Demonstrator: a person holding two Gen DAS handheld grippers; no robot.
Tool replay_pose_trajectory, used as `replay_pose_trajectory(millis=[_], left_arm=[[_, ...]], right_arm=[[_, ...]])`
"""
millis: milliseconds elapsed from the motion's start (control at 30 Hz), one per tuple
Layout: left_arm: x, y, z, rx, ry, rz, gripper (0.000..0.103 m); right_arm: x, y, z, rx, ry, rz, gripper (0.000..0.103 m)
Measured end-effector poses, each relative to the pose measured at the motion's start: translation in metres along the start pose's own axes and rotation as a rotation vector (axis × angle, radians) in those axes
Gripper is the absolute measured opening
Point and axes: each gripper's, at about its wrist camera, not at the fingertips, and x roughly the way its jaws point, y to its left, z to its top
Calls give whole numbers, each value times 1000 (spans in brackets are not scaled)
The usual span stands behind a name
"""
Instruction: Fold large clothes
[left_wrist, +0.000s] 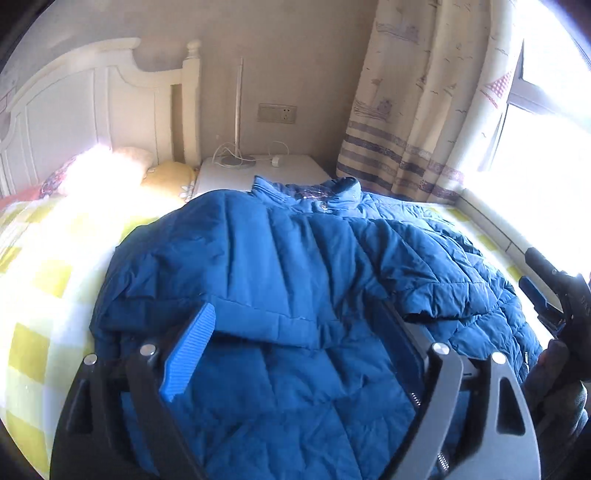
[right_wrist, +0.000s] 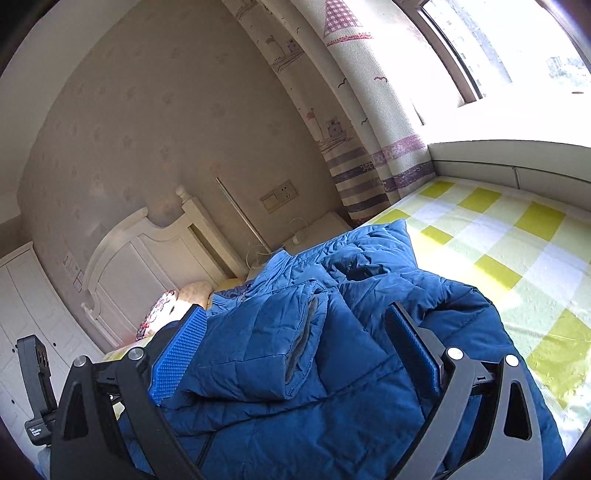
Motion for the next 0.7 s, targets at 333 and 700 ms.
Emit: replay_pose_trajectory(millis=[333,700], left_arm=[[-6,104,-16,-283,65,175,85],[15,128,-20,-384,120,210,88]], right_arm=[[4,6,-2,-33,19,-2,94],[11,16,-2,-64,107,94,85]])
